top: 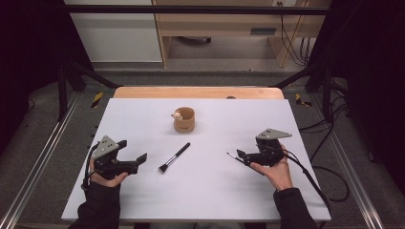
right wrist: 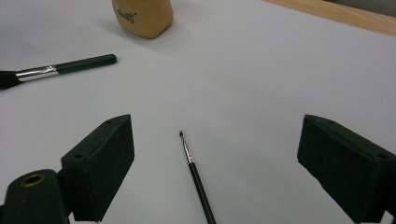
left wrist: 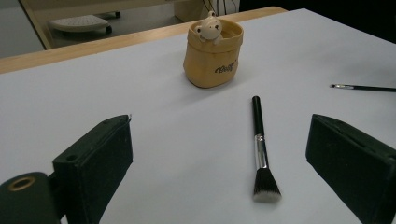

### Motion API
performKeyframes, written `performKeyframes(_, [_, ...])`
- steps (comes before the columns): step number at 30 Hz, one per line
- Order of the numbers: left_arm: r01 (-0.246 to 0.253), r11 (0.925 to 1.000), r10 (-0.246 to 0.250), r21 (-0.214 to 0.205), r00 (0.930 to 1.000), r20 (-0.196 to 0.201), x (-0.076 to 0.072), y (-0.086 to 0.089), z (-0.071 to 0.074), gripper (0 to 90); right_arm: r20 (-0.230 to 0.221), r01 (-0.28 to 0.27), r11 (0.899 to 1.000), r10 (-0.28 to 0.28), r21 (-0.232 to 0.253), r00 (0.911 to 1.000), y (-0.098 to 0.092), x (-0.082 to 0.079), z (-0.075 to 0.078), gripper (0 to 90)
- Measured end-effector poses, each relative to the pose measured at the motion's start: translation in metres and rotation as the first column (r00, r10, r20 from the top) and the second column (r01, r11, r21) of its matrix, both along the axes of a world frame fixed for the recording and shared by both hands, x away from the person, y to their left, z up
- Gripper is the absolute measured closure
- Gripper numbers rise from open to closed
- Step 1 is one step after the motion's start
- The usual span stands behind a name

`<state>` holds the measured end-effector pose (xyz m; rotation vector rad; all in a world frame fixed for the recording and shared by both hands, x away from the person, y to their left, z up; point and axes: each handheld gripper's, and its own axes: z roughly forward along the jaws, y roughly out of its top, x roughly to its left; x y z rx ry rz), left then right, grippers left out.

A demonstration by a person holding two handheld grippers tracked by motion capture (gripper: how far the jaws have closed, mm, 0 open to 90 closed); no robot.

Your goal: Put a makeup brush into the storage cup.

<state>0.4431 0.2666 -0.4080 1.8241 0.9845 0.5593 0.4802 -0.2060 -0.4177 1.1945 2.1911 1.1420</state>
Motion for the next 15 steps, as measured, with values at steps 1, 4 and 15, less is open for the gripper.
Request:
performKeyframes(1, [0.000,1.0000,0.000,0.000,1.0000,0.001,0.000,0.000,0.000,6.3,0.000,-0.001,1.000,0.001,-0.003,1.0000,0.000,0.000,0.000,11.7])
performKeyframes(4, [0.002,1.0000,-0.002,-0.002,1.0000,0.005,-0.001,0.000,0.001,6.5,-0.005,0.001,1.000,-0.001,-0.002,1.0000,0.001,0.000,-0.001,12.7])
performKeyframes(15, [0.008,1.0000,-0.008,-0.004,0.9999,0.008,-0.002,0.001,0.001,6.7,-0.075,-0.025,0.998,0.021,-0.051,0.9969,-0.001,0.005,-0.011,16.8])
